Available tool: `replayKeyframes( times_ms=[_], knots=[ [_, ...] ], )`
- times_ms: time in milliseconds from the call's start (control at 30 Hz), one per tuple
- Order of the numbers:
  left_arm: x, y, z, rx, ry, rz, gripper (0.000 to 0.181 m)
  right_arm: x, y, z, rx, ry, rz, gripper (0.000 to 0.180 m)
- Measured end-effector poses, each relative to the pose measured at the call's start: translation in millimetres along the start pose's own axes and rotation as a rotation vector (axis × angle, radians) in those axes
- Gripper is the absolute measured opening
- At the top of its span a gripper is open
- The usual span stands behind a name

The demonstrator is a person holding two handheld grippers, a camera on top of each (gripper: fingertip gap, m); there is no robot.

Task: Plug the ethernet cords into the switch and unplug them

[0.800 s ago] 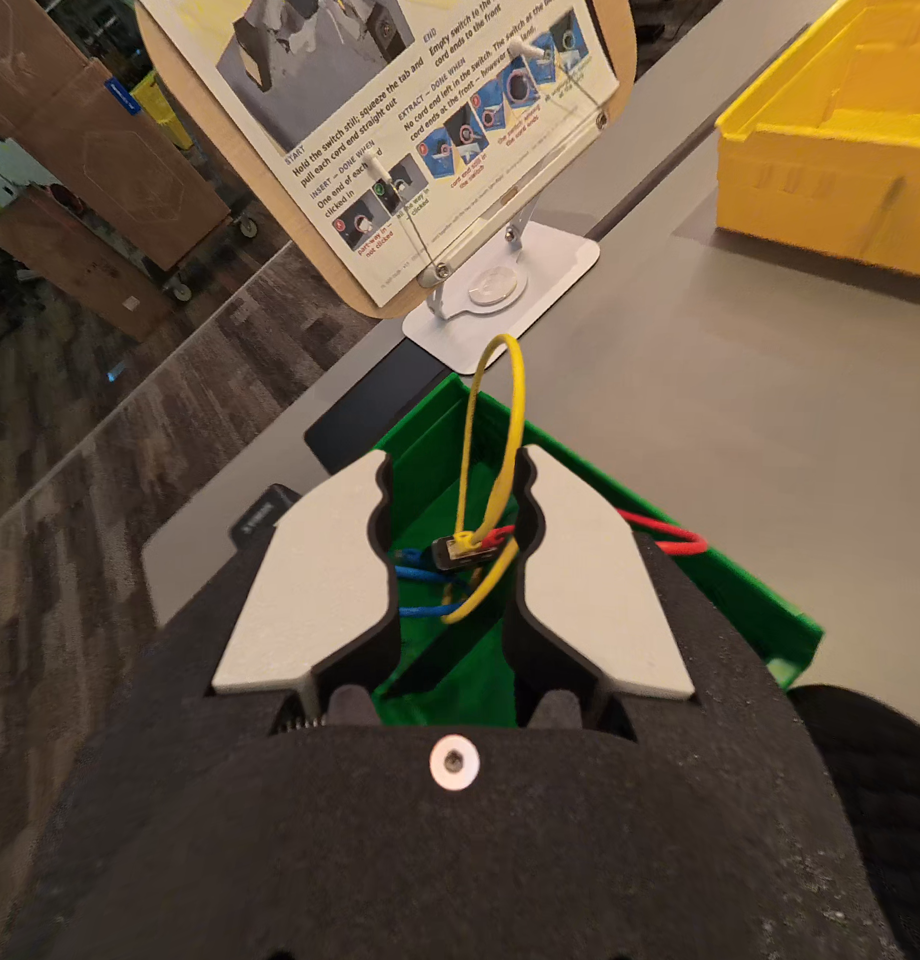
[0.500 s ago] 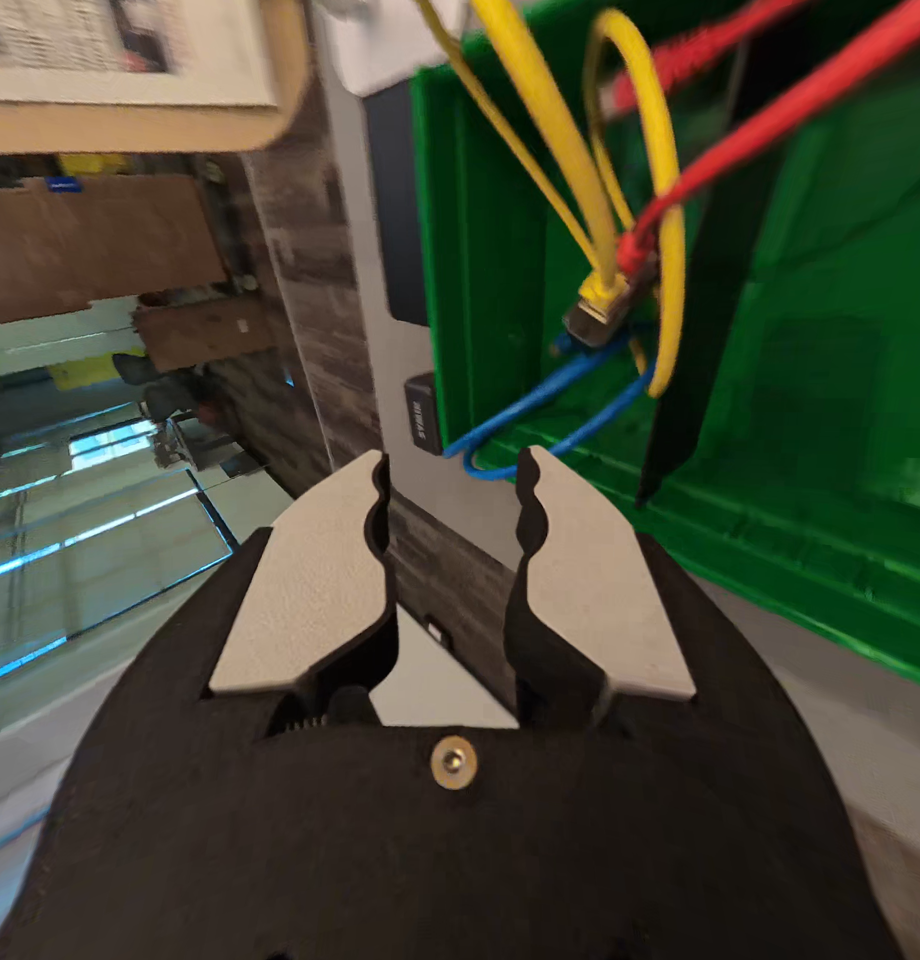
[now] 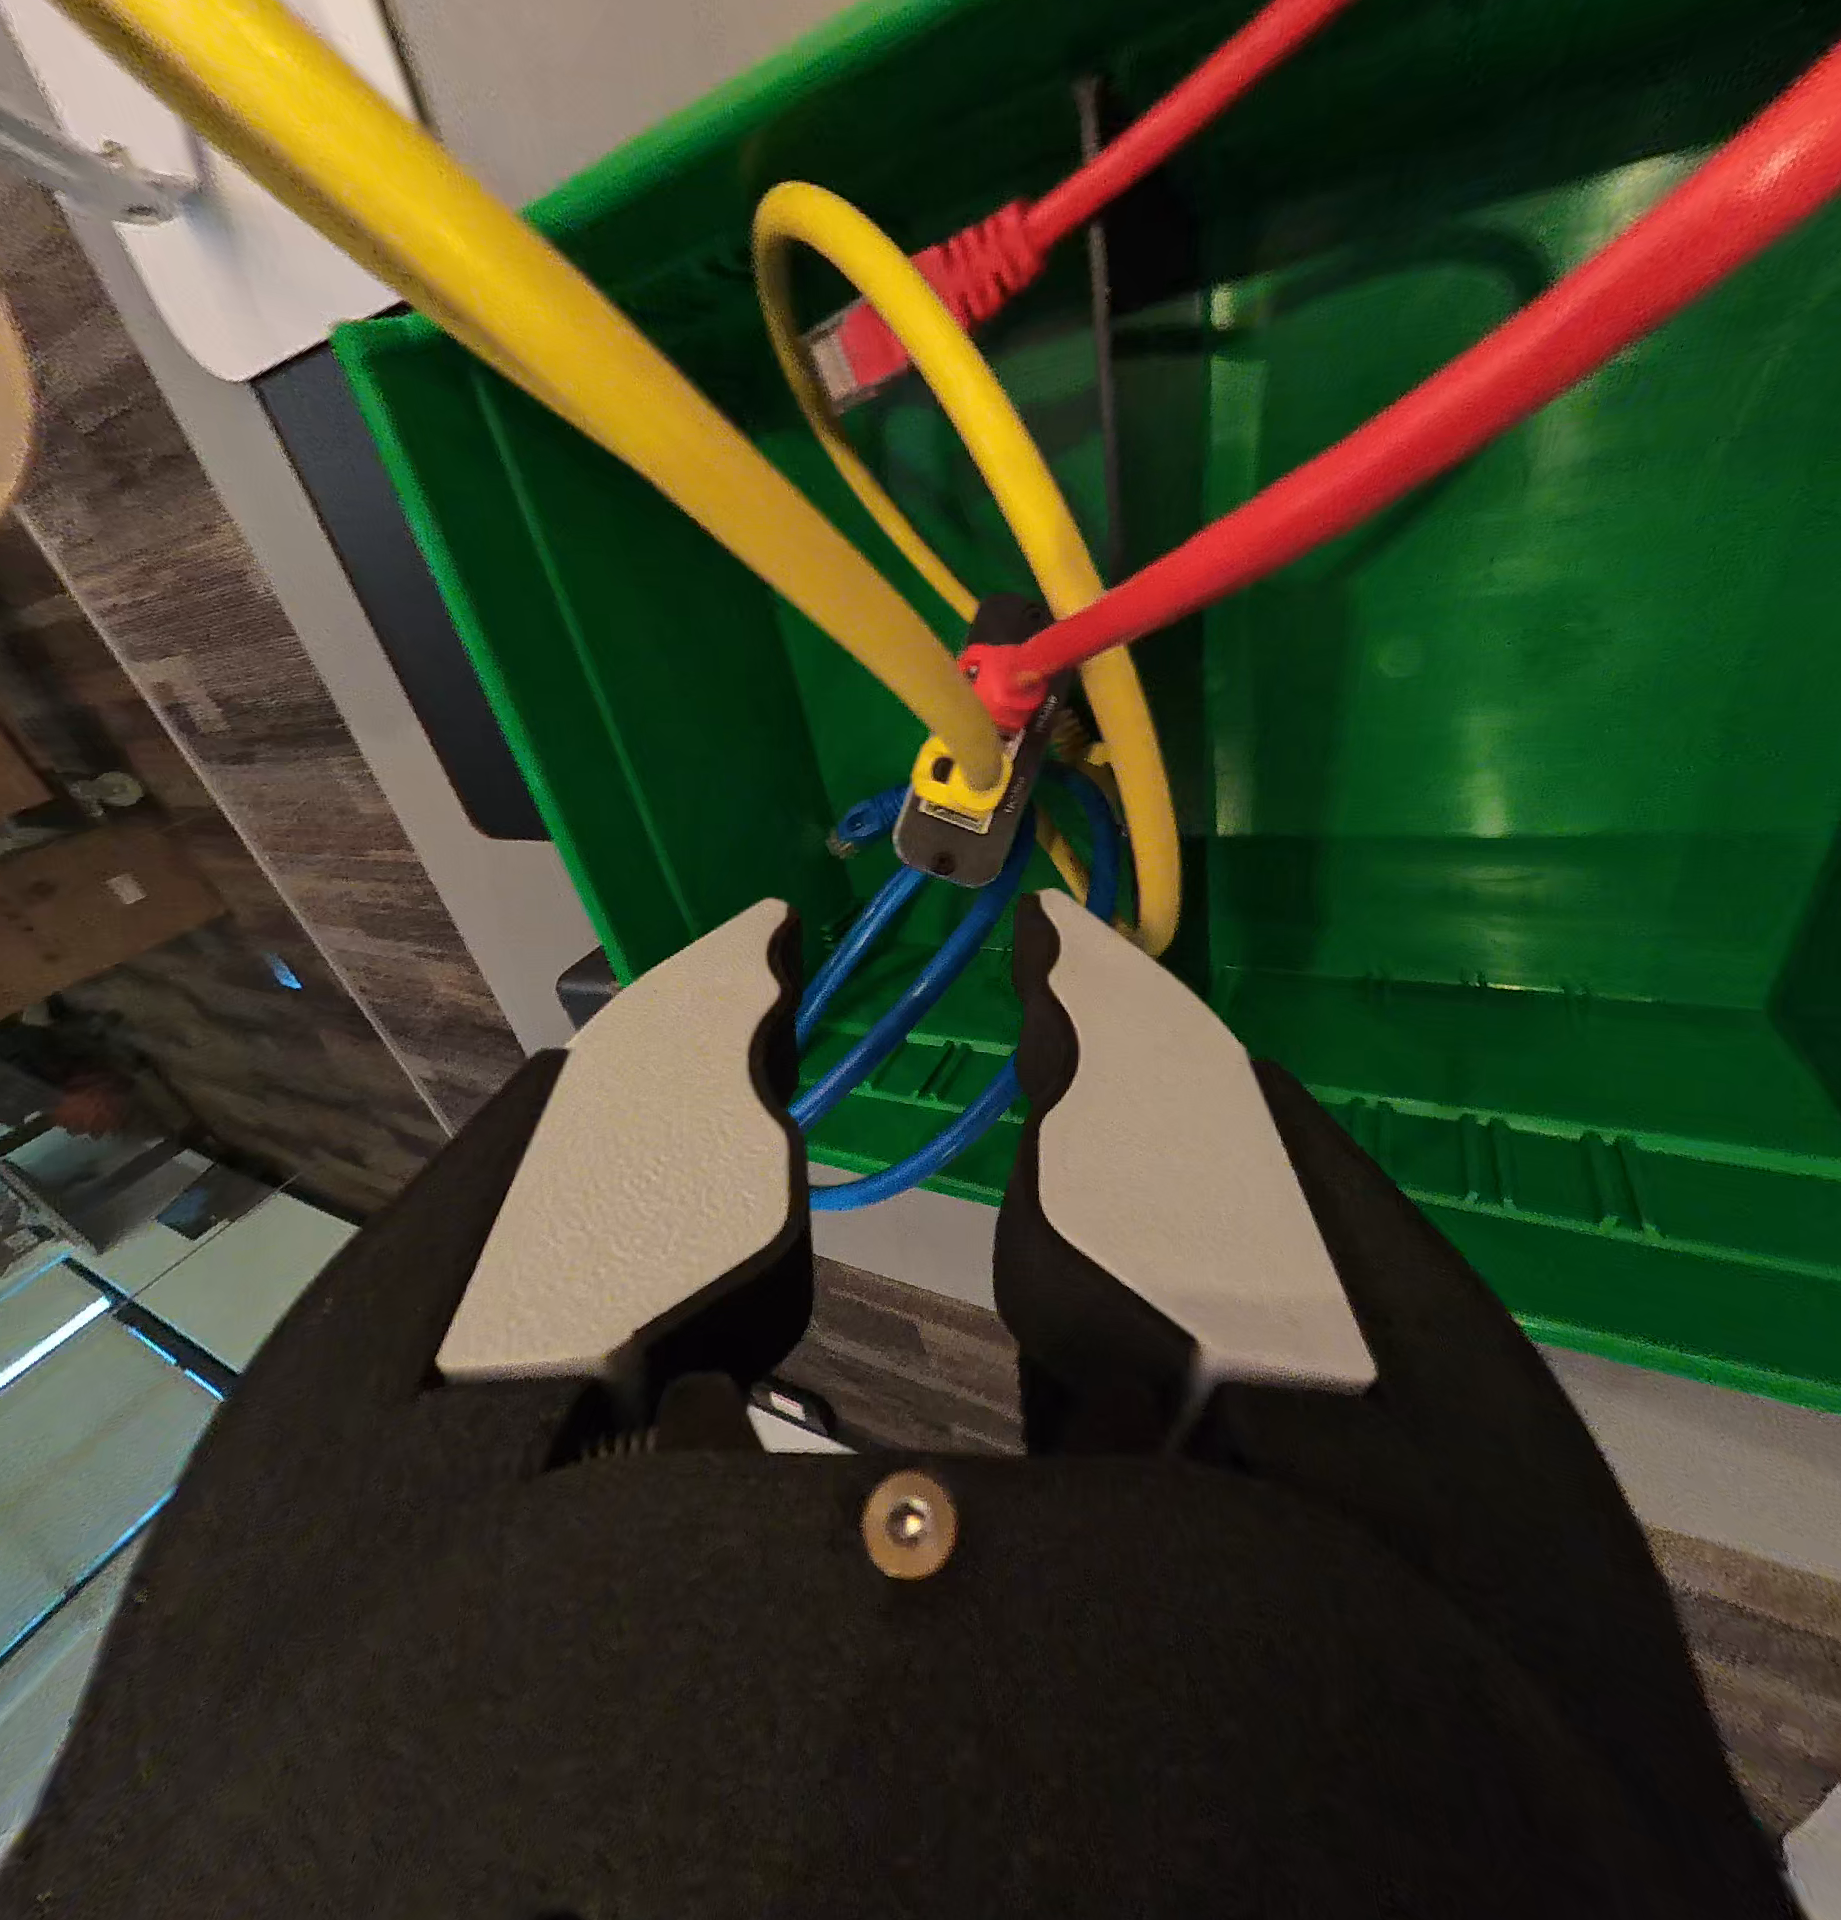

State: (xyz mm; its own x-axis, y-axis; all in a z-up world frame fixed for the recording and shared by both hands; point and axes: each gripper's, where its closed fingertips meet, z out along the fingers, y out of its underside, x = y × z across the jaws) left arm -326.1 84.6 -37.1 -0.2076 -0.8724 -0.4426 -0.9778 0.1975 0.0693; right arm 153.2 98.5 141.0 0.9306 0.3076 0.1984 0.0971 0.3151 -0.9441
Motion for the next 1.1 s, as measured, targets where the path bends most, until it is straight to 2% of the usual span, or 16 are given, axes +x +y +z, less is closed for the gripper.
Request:
replayKeyframes(
  times_ms=[300, 767, 1100],
  knots=[
    [3, -8, 21, 0.03, 0.026, -0.012, 0.036, -14, 5, 7, -0.014, -0.052, 0.007, 0.028],
    [10, -11, 28, -0.011, 0.067, 0.068, 0.028, -18, 9, 9, -0.032, -0.071, -0.002, 0.028],
    [10, -11, 29, 0.008, 0.066, 0.05, 0.026, -20, 11, 10, -0.042, -0.081, -0.009, 0.028]
  ],
)
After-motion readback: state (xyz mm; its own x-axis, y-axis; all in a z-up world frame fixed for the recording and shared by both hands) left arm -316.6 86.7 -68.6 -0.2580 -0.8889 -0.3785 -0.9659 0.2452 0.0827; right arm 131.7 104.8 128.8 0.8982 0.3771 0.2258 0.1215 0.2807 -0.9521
